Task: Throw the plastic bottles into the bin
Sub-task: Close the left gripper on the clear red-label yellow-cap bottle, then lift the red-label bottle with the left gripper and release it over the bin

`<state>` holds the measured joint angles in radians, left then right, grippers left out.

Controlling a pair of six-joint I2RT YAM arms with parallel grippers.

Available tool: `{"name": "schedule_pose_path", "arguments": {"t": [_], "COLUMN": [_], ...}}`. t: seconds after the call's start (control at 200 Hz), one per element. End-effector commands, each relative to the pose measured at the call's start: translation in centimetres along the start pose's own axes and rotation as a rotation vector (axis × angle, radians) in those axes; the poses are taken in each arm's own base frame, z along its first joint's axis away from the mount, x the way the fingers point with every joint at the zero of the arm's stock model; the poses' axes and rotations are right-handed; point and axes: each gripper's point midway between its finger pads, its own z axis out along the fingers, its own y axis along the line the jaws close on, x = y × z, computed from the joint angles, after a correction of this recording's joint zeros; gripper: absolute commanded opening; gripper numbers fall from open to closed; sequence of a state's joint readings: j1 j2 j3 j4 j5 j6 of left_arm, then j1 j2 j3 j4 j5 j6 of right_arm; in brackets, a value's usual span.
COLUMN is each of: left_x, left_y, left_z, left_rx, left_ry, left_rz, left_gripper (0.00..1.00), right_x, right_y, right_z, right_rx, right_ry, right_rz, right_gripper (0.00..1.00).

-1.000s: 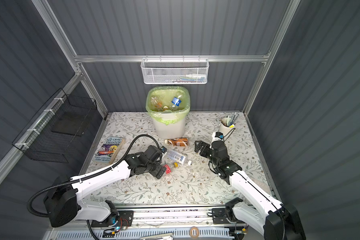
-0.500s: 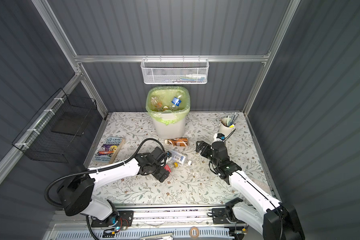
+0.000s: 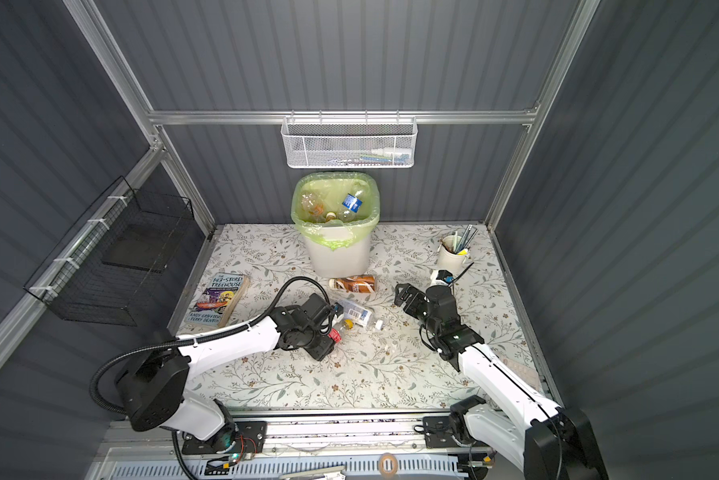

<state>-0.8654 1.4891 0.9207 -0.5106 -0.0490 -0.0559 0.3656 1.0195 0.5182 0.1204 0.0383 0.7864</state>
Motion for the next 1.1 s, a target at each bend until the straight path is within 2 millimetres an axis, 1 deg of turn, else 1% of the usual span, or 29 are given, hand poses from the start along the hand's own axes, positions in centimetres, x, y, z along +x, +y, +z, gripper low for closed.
{"name": "schedule_pose_path", "arguments": {"t": [0.0, 0.145, 0.215, 0.355, 0.525, 0.6, 0.715, 0.775, 0.81, 0.82, 0.855, 0.865, 0.87, 0.875, 0.9, 0.915, 0.93, 0.94, 0.95, 0.97, 0.975, 0.995, 1.01, 1.015, 1.025, 1.04, 1.055, 1.081, 1.091], "left_x": [-0.6, -1.8, -2.7, -5.0, -8.0, -9.2, -11.7, -13.6, -14.9, -15.4, -17.2, -17.5, -17.8, -18.0, -19.6, -20.1, -21.0, -21.4, -22.2, -23.3, -23.6, -24.6, -25.1, -25.4, -25.8, -26.5, -27.0, -27.7, -28.1], "left_y": [-0.6, 0.1, 0.7, 2.7, 5.1, 5.5, 5.6, 5.6, 5.8, 6.0, 6.6, 6.9, 7.1, 7.3, 8.0, 8.9, 9.5, 9.9, 10.3, 11.2, 11.4, 12.1, 12.6, 12.7, 13.0, 13.1, 13.4, 14.0, 14.4], "left_z": [-2.3, -5.8, -8.0, -13.3, -20.7, -23.8, -27.4, -28.6, -28.5, -29.1, -28.8, -28.3, -28.8, -28.3, -28.4, -27.4, -28.0, -26.8, -27.3, -27.2, -27.9, -27.4, -26.6, -26.8, -26.2, -26.1, -25.3, -25.2, -24.7], "left_rx": [0.029, -0.004, -0.040, -0.147, -0.283, -0.303, -0.341, -0.371, -0.391, -0.397, -0.407, -0.408, -0.407, -0.406, -0.380, -0.364, -0.341, -0.324, -0.314, -0.305, -0.307, -0.313, -0.320, -0.322, -0.326, -0.327, -0.331, -0.349, -0.356], "left_ry": [-0.086, -0.205, -0.281, -0.475, -0.780, -0.922, -1.069, -1.095, -1.080, -1.087, -1.051, -1.029, -1.034, -1.018, -1.003, -0.961, -0.966, -0.934, -0.943, -0.931, -0.944, -0.925, -0.897, -0.900, -0.884, -0.875, -0.847, -0.826, -0.811], "left_rz": [-0.006, -0.018, -0.023, -0.045, -0.104, -0.119, -0.094, -0.065, -0.040, -0.037, -0.023, -0.021, -0.023, -0.023, -0.033, -0.042, -0.056, -0.061, -0.066, -0.072, -0.075, -0.081, -0.084, -0.083, -0.079, -0.070, -0.063, -0.067, -0.071], "left_gripper": [0.61, 0.61, 0.61, 0.61, 0.61, 0.61, 0.61, 0.62, 0.63, 0.63, 0.64, 0.64, 0.64, 0.64, 0.64, 0.64, 0.65, 0.65, 0.65, 0.65, 0.65, 0.66, 0.67, 0.68, 0.70, 0.72, 0.74, 0.77, 0.79], "right_x": [-0.4, -0.5, -0.5, -0.5, -0.3, -0.3, -0.4, -0.4, -0.5, -0.5, -0.6, -0.6, -0.6, -0.6, -0.7, -0.8, -0.8, -0.8, -0.8, -0.8, -0.8, -0.9, -0.8, -0.8, -0.9, -0.8, -0.9, -0.9, -0.9], "right_y": [0.1, -0.1, -0.1, -0.1, -0.3, -0.3, -0.4, -0.4, -0.4, -0.4, -0.3, -0.3, -0.3, -0.3, -0.2, -0.2, -0.2, -0.2, -0.2, -0.2, -0.2, -0.1, -0.2, -0.1, -0.1, -0.2, -0.1, -0.2, -0.2], "right_z": [-0.2, -0.2, -0.2, -0.2, -0.3, -0.4, -0.7, -1.0, -1.1, -1.1, -1.3, -1.3, -1.3, -1.3, -1.5, -1.5, -1.5, -1.6, -1.6, -1.6, -1.7, -1.7, -1.8, -1.8, -1.8, -1.9, -2.0, -2.1, -2.2], "right_rx": [-0.017, -0.018, -0.023, -0.033, -0.035, -0.038, -0.041, -0.043, -0.043, -0.043, -0.046, -0.046, -0.047, -0.049, -0.050, -0.050, -0.050, -0.052, -0.052, -0.052, -0.053, -0.054, -0.054, -0.055, -0.055, -0.055, -0.056, -0.055, -0.055], "right_ry": [-0.017, -0.021, -0.022, -0.023, -0.023, -0.026, -0.032, -0.036, -0.040, -0.040, -0.044, -0.043, -0.044, -0.045, -0.050, -0.051, -0.052, -0.052, -0.051, -0.051, -0.051, -0.052, -0.051, -0.051, -0.051, -0.050, -0.052, -0.052, -0.052], "right_rz": [0.018, 0.031, 0.037, 0.041, 0.046, 0.047, 0.045, 0.042, 0.040, 0.040, 0.037, 0.035, 0.035, 0.035, 0.033, 0.032, 0.031, 0.030, 0.029, 0.027, 0.027, 0.026, 0.024, 0.023, 0.022, 0.021, 0.020, 0.018, 0.018], "right_gripper": [0.99, 0.99, 0.99, 0.99, 0.99, 0.99, 0.99, 0.99, 0.99, 0.99, 0.99, 0.99, 0.99, 0.99, 0.99, 0.99, 0.99, 0.99, 0.99, 0.99, 0.99, 0.99, 0.99, 0.99, 0.99, 0.99, 0.99, 0.99, 0.99]}}
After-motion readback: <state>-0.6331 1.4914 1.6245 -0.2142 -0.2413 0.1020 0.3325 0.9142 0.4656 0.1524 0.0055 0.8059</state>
